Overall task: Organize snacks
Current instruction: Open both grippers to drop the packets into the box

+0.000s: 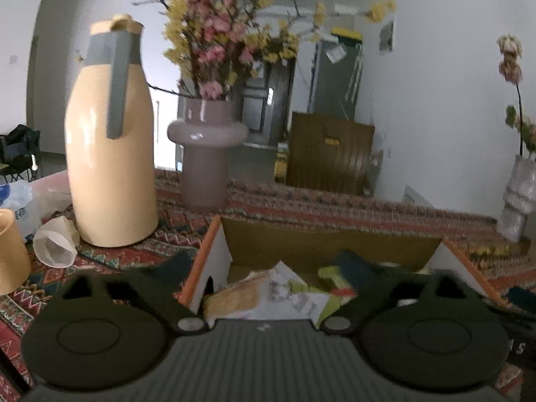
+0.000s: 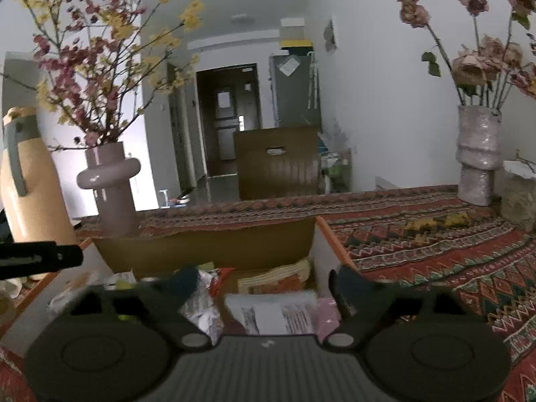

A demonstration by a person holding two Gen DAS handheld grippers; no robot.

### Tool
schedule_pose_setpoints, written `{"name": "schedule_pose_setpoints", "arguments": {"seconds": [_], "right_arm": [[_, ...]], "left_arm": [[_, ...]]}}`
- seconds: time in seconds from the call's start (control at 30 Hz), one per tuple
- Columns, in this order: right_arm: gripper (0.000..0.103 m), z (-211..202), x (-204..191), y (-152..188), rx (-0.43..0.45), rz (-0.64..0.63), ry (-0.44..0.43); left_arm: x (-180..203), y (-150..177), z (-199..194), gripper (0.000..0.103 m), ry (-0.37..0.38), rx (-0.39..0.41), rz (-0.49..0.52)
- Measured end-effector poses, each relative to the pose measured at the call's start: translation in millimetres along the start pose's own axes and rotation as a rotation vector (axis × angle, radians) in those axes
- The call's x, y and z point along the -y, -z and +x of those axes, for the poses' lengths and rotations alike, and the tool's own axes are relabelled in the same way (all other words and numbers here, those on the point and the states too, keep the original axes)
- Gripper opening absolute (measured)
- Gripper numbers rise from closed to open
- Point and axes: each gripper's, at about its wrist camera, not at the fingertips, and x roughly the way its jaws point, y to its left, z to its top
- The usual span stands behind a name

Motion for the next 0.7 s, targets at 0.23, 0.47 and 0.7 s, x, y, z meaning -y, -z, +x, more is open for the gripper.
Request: {"name": "schedule_pose_setpoints", "arguments": {"seconds": [0.23,0.47,0.7], "right_arm": [[0.103,0,0,1,-0.001,0.008,0.004],[0.103,-4,0,1,0.007,0.013,-0.003],[0.103,-15,0,0,0.032,0.019,-0.01]], "left_arm": [[-3,-1,-1,0.103,-0.001,0.006,-0.021],[-6,-2,-7,0.103,0.019,0.0,-0.036],[-4,-5,-26,0.103,0.035,0.015,-0.039]]}}
